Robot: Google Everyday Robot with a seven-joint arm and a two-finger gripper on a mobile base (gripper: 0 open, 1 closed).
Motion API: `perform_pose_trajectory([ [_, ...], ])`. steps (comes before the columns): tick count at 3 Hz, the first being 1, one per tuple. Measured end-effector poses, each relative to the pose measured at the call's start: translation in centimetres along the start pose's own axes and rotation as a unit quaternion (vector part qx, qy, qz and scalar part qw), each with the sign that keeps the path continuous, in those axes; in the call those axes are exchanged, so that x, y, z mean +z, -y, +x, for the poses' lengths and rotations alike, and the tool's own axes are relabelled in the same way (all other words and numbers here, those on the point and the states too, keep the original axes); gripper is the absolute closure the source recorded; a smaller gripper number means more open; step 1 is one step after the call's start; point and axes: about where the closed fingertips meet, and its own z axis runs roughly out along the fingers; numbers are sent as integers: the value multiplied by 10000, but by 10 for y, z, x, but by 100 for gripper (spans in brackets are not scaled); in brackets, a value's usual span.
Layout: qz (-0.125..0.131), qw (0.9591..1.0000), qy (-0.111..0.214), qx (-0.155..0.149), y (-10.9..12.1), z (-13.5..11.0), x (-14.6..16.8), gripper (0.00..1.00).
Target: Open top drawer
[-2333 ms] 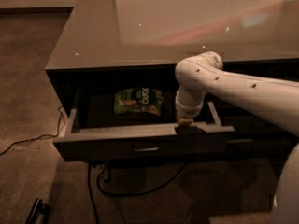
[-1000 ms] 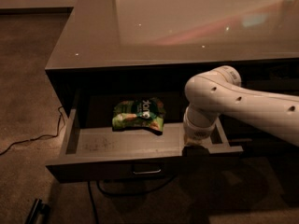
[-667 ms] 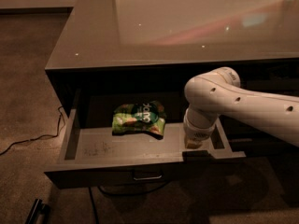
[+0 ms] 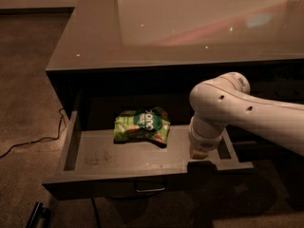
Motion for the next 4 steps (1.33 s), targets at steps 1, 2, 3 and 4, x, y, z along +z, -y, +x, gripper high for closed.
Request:
perform_pose_trajectory([
  [1,0,10000,0,0,0,0,0,63],
  [2,0,10000,0,0,0,0,0,40],
  [3,0,10000,0,0,0,0,0,16],
  [4,0,10000,-1,0,0,0,0,0],
])
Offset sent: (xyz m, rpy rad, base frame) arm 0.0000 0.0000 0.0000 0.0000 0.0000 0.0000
